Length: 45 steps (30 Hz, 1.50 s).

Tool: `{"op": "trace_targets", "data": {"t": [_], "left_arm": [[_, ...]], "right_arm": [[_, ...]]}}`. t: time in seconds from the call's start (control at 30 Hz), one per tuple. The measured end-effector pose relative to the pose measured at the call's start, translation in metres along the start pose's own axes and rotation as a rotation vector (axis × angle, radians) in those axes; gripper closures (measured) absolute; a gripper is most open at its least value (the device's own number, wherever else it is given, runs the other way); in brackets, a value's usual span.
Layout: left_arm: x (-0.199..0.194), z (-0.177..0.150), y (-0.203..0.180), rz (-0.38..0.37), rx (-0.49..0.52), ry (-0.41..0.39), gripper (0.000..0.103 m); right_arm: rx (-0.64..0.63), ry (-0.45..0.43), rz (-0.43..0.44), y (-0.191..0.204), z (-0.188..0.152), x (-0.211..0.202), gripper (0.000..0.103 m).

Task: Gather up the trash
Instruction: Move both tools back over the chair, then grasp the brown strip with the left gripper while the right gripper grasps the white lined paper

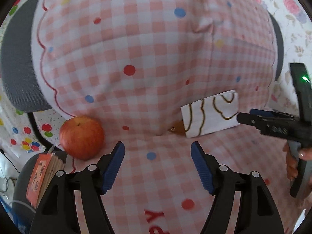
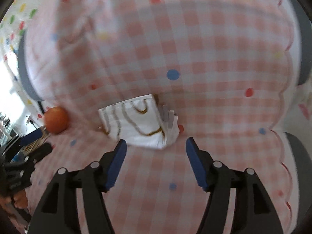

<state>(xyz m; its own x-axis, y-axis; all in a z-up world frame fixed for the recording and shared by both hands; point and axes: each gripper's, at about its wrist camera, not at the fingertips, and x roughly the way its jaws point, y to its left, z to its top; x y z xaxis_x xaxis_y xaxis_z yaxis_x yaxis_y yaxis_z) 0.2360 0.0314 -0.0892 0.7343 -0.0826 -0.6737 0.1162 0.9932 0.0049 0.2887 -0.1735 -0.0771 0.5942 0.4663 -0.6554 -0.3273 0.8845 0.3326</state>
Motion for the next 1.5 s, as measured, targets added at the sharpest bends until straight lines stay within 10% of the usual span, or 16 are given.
{"op": "trace_targets", "data": {"t": [0.17,0.3,0.43,0.63,1.0,1.1,1.23,1.5], "left_arm": [[0.019,0.004,0.005,-0.020,0.004,0.034,0.032],[0.031,0.007,0.000,-0.033,0.035,0.064,0.032],[0.040,0.011,-0.009,-0.052,0.058,0.082,0.032],[0.058,0.023,-0.035,-0.058,0.128,0.117,0.032],[0.105,0.046,-0.075,-0.164,0.400,0.216,0.017],[0.106,0.049,-0.075,-0.235,0.430,0.257,0.046],[0.088,0.051,-0.082,-0.357,0.451,0.287,0.061],[0.100,0.061,-0.109,-0.450,0.366,0.319,0.057]], "right_arm": [[0.069,0.063,0.041,-0.015,0.009,0.032,0.046],[0.081,0.058,0.140,-0.016,0.009,0.027,0.100],[0.090,-0.087,0.094,-0.026,0.004,-0.029,0.101],[0.071,-0.294,-0.202,-0.048,-0.009,-0.121,0.101],[0.038,-0.291,-0.146,-0.051,-0.023,-0.144,0.101],[0.037,-0.284,-0.130,-0.051,-0.026,-0.141,0.101],[0.050,-0.283,-0.113,-0.053,-0.031,-0.146,0.101],[0.086,-0.269,-0.094,-0.060,-0.041,-0.150,0.101]]}}
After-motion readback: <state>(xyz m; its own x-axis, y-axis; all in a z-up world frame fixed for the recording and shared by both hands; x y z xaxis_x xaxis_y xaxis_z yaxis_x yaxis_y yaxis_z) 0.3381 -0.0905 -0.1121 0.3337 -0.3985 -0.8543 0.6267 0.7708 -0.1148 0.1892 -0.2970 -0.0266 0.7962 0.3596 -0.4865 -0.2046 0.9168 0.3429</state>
